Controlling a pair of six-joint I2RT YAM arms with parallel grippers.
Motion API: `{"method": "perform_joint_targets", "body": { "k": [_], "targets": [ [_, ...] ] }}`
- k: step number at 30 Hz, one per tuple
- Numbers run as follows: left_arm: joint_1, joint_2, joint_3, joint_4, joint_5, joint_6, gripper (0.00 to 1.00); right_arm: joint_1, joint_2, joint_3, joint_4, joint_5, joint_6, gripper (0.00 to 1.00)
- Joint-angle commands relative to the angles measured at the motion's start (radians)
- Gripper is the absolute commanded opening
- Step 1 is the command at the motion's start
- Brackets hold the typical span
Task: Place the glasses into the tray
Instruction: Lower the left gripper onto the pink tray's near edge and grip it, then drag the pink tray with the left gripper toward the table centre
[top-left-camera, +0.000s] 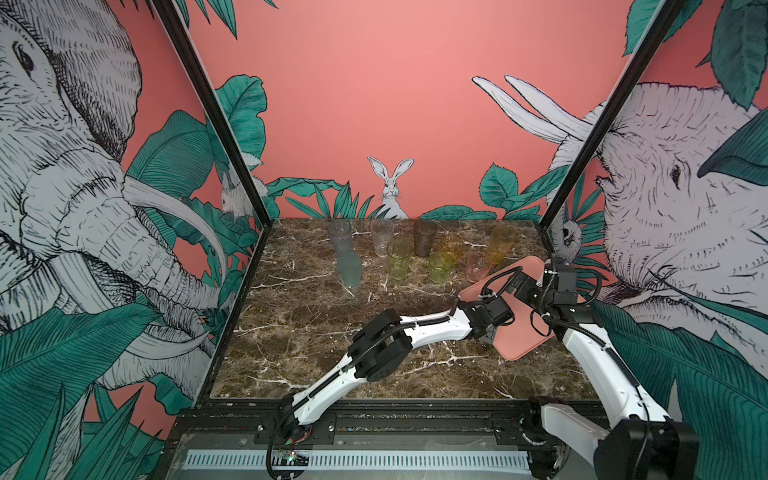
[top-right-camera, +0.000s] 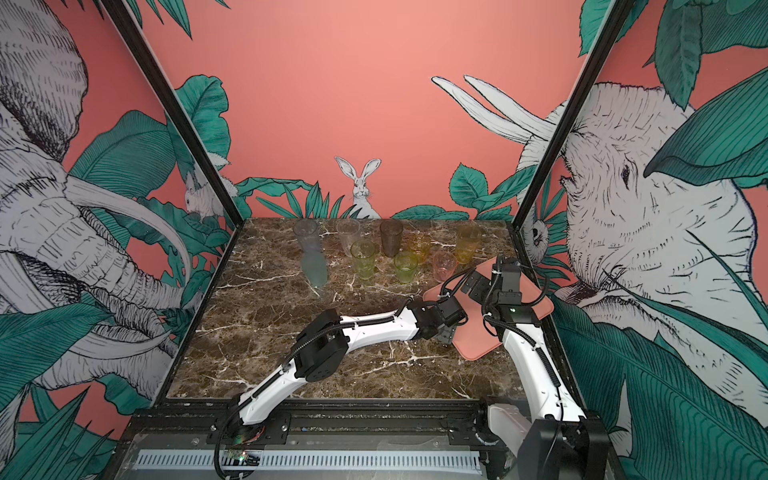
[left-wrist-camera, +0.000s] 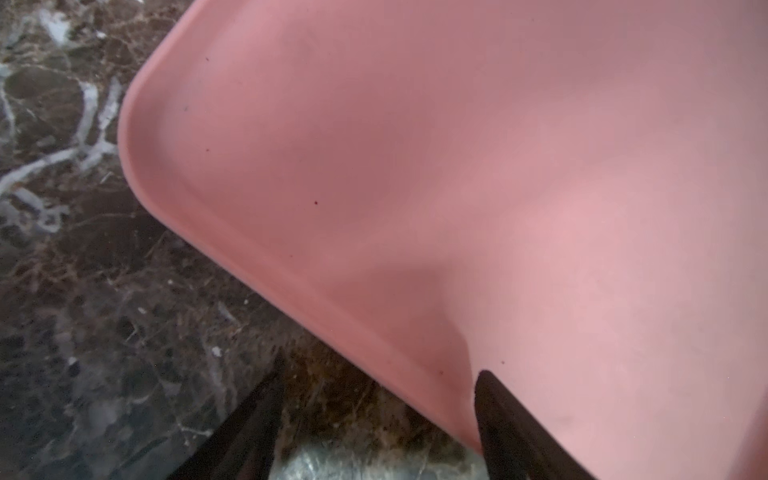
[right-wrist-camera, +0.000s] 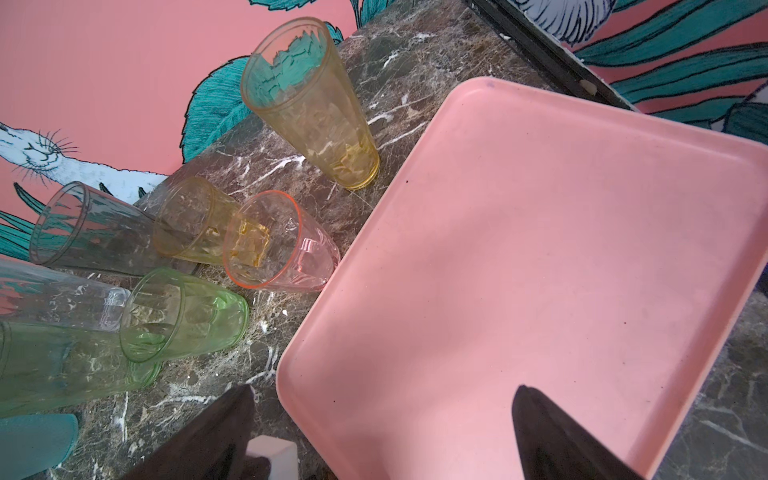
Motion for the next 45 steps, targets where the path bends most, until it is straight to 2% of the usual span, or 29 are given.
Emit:
{"method": "perform_joint_targets", "body": {
  "k": [1,7,18,26,30,42,45],
  "targets": [
    [-0.007,-0.001,0.017,-0.047,-0.006,-0.006,0.68,-0.004,-0.004,-0.009,0.030,0.006,0.008,0.99],
    [-0.007,-0.012,0.000,-0.046,0.008,-0.007,0.59,-0.004,0.002,-0.012,0.036,-0.003,0.008,0.99],
    [0.004,-0.071,-0.088,-0.046,-0.009,-0.031,0.49,-0.003,0.010,-0.007,0.034,-0.010,0.004,0.99],
    [0.026,-0.167,-0.235,0.010,-0.002,-0.065,0.33,-0.004,0.012,-0.003,0.032,-0.020,0.000,0.99],
    [0.040,-0.209,-0.292,-0.022,0.001,-0.088,0.25,-0.003,0.012,-0.004,0.035,-0.027,-0.005,0.99],
    [0.104,-0.420,-0.636,0.094,0.000,-0.136,0.20,-0.005,0.017,-0.003,0.041,-0.058,-0.006,0.99],
    [0.111,-0.444,-0.672,0.054,-0.008,-0.136,0.18,-0.005,0.021,-0.004,0.042,-0.062,-0.005,0.99]
  ]
}}
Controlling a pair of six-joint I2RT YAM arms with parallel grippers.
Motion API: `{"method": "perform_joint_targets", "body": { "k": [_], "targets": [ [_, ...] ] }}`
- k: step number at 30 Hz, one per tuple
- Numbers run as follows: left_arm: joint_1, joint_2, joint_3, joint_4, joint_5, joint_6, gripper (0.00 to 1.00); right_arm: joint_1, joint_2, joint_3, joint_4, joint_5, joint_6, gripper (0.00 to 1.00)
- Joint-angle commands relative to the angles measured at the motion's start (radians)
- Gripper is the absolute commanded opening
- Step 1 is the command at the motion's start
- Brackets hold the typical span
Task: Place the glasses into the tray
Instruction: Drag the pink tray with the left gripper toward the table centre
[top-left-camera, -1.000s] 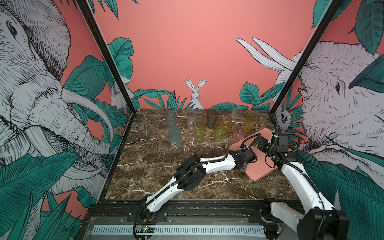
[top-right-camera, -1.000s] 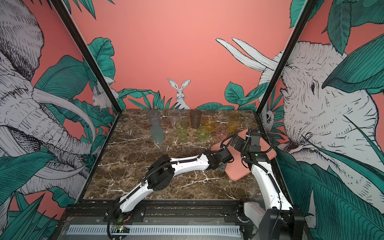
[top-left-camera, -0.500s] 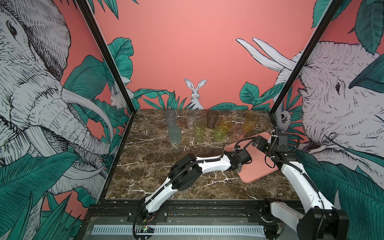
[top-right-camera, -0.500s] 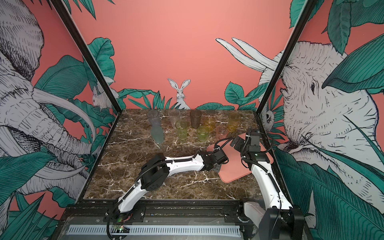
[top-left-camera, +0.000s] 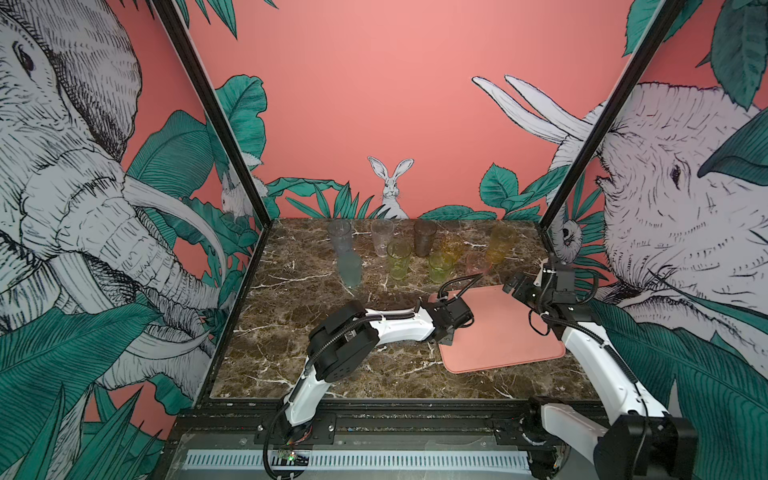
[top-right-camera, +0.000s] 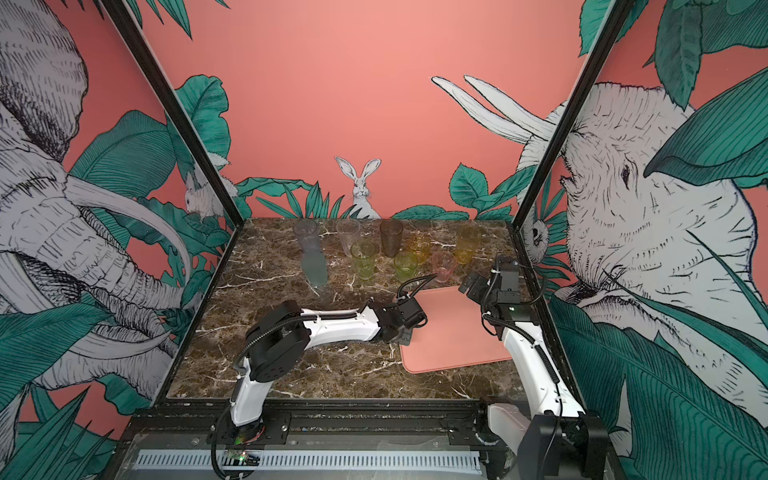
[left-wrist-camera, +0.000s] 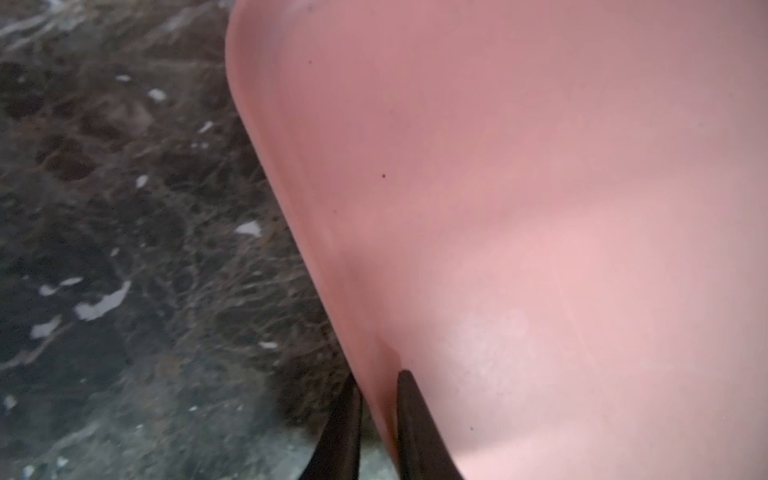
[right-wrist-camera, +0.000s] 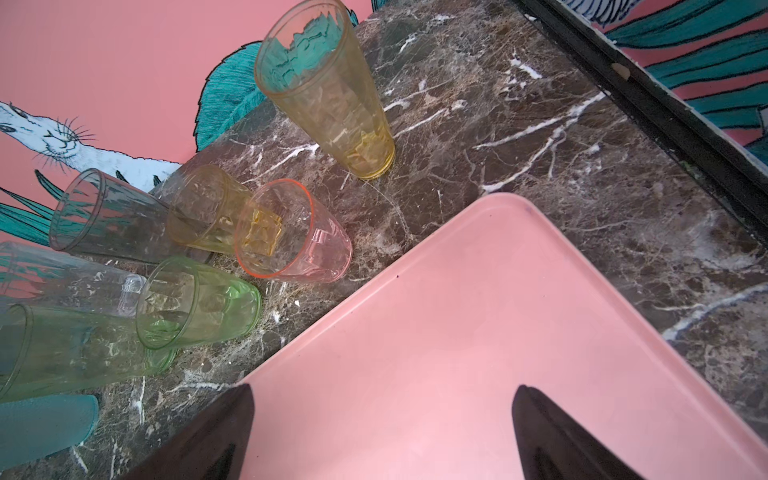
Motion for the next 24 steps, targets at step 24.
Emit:
{"method": "perform_joint_targets", "body": {
  "k": [24],
  "targets": [
    [0.229,-0.363,-0.463,0.020,-0.041,0.074,0.08,-0.005,0.019,-0.009,0.046,-0.033,-0.009,0.99]
  ]
}}
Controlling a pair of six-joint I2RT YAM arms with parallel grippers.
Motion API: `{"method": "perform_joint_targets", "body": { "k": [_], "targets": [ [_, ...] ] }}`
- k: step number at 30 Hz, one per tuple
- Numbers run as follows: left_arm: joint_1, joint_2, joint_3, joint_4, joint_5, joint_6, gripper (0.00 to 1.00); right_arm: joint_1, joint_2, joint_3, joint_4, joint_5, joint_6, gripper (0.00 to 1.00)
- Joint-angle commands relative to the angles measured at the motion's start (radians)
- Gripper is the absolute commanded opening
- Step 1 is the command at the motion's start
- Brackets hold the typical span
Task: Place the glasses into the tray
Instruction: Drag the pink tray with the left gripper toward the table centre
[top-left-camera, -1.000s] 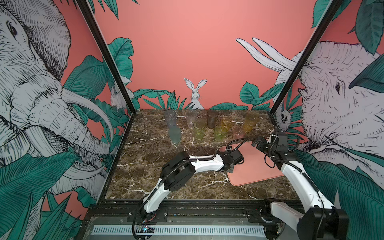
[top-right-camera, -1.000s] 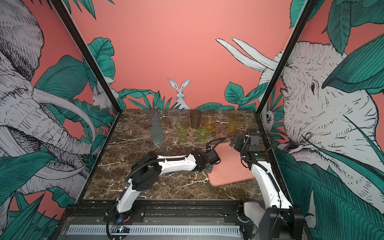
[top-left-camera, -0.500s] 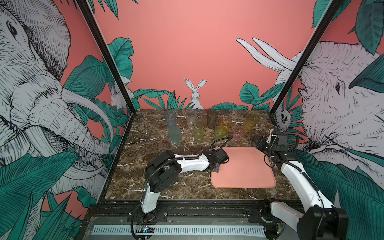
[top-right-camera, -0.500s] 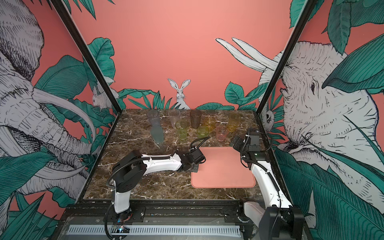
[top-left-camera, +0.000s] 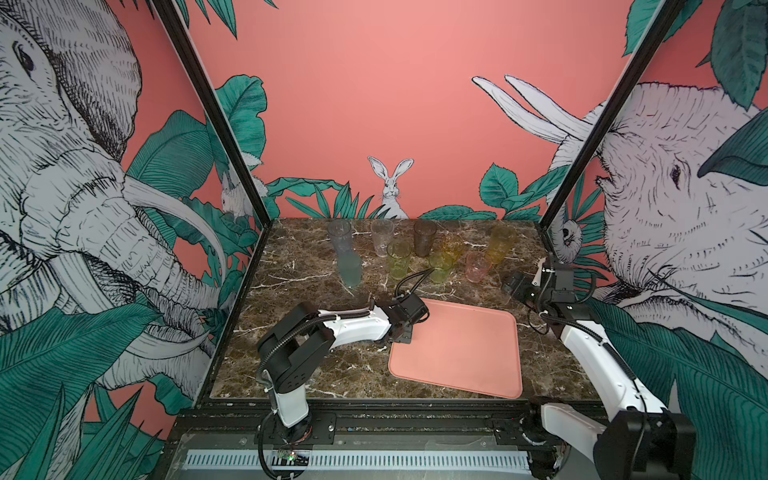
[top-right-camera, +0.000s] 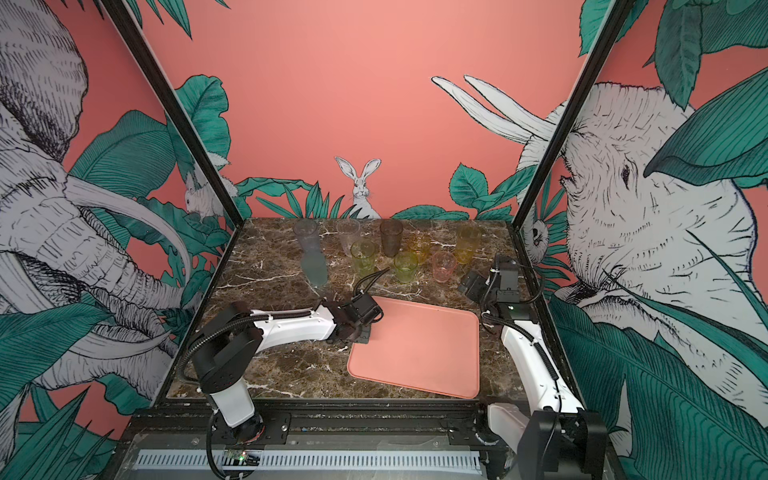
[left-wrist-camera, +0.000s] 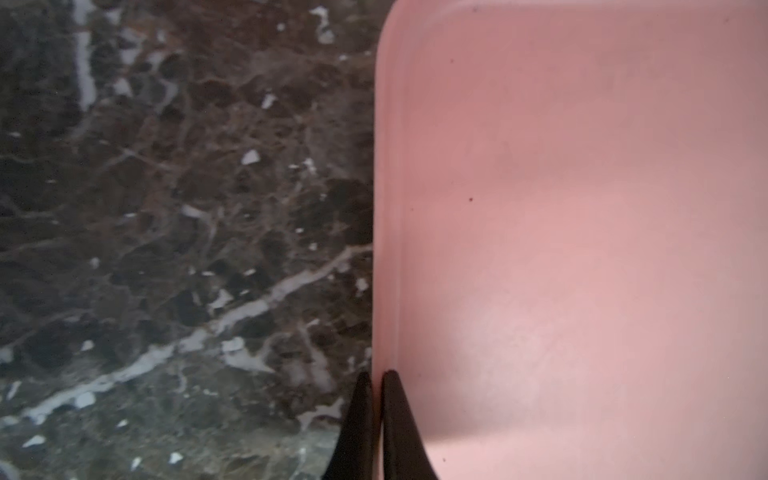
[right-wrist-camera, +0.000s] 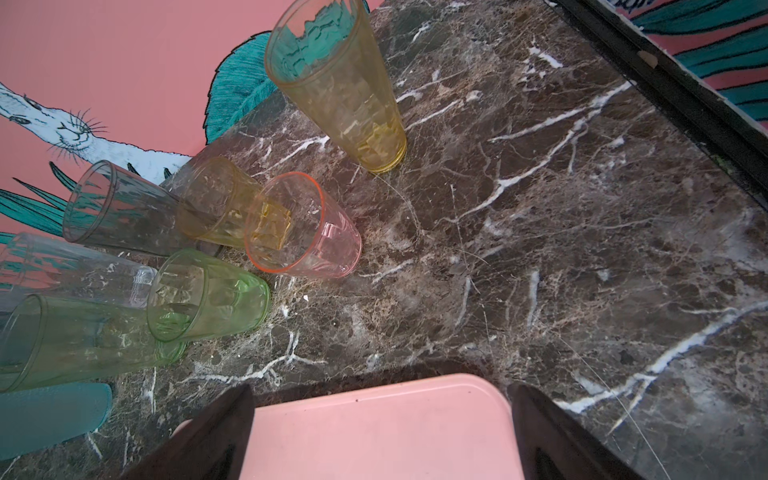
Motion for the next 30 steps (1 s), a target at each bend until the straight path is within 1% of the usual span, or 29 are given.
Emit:
{"method": "perform_joint_targets", "body": {
  "k": [1,7,10,15,21,22,30],
  "targets": [
    [0.049,-0.062,-0.065,-0.032,-0.048,0.018,0.08,-0.005,0.004,-0.012,0.040,-0.004,-0.008,0.99],
    [0.126,-0.134,-0.140,-0.023,-0.051,0.077,0.08,-0.006,0.009,-0.013,0.044,-0.009,-0.008,0.99],
    [0.173,-0.159,-0.170,-0.026,-0.015,0.114,0.08,-0.005,0.010,-0.015,0.047,-0.011,-0.008,0.99],
    [0.214,-0.208,-0.221,-0.020,-0.002,0.152,0.08,-0.005,0.012,-0.018,0.054,-0.011,-0.010,0.99],
    [0.214,-0.243,-0.250,-0.025,-0.007,0.164,0.07,-0.007,0.021,-0.019,0.061,-0.030,-0.005,0.99],
    [0.242,-0.253,-0.260,-0.016,-0.004,0.161,0.07,-0.005,0.023,-0.019,0.061,-0.031,-0.003,0.99],
    [0.242,-0.305,-0.295,-0.011,0.009,0.132,0.07,-0.005,0.025,-0.022,0.070,-0.037,0.000,0.99]
  ]
}}
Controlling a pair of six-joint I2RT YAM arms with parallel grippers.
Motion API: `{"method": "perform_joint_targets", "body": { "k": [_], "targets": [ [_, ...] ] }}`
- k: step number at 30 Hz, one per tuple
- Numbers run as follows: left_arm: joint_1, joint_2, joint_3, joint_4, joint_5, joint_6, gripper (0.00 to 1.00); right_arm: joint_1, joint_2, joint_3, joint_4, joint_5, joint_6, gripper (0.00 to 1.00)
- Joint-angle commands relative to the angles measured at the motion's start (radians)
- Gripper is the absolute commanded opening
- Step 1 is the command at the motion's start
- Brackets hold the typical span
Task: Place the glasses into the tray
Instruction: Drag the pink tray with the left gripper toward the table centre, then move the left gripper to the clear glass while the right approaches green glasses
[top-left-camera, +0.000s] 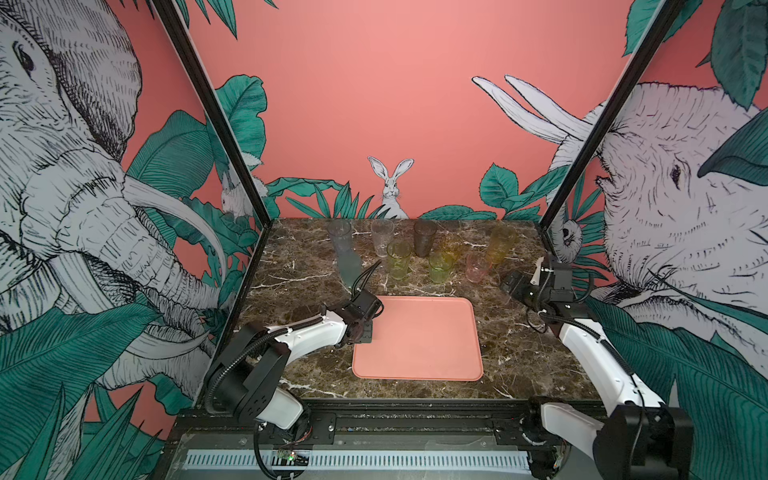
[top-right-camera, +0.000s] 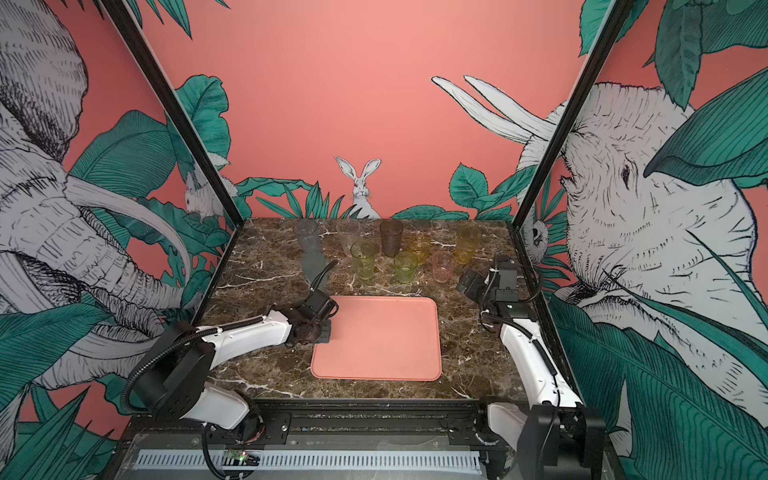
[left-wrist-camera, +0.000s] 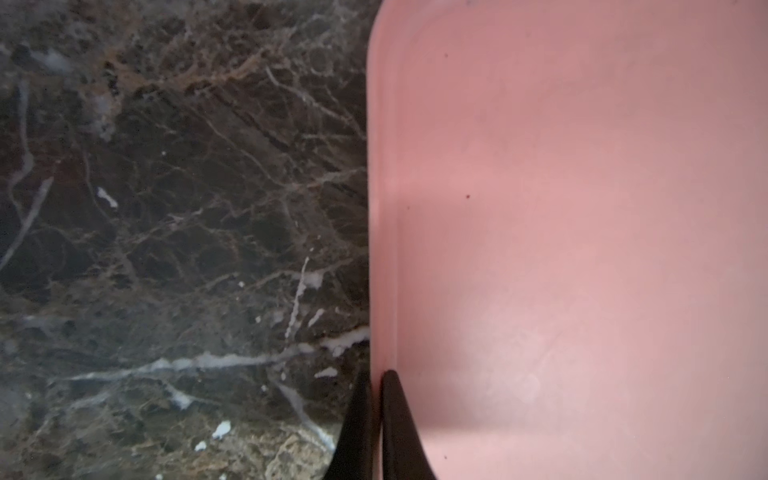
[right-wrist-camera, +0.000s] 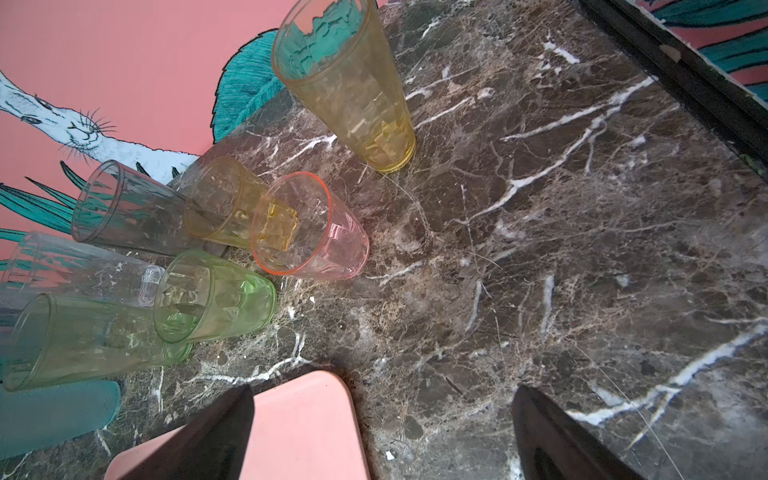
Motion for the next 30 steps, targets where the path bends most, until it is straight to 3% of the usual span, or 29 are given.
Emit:
{"method": "perform_joint_targets", "body": {
  "k": [1,9,19,25,30],
  "targets": [
    [0.005,-0.043,-0.026,-0.026,-0.019,-0.015,0.07,-0.005,0.003,-0.018,0.031,-0.007,0.001,0.99],
    [0.005,-0.048,-0.038,-0.010,-0.012,-0.045,0.09,-0.005,0.001,-0.020,0.036,-0.013,0.002,0.99],
    [0.005,-0.099,0.058,-0.107,-0.059,0.001,0.48,-0.005,-0.015,-0.045,0.099,-0.105,-0.022,0.99],
    [0.005,-0.175,0.161,-0.186,-0.106,0.050,0.71,-0.005,-0.097,-0.108,0.229,-0.188,-0.016,0.98],
    [0.023,-0.233,0.260,-0.250,-0.146,0.079,0.80,-0.002,-0.096,-0.115,0.257,-0.226,-0.007,0.98]
  ]
}}
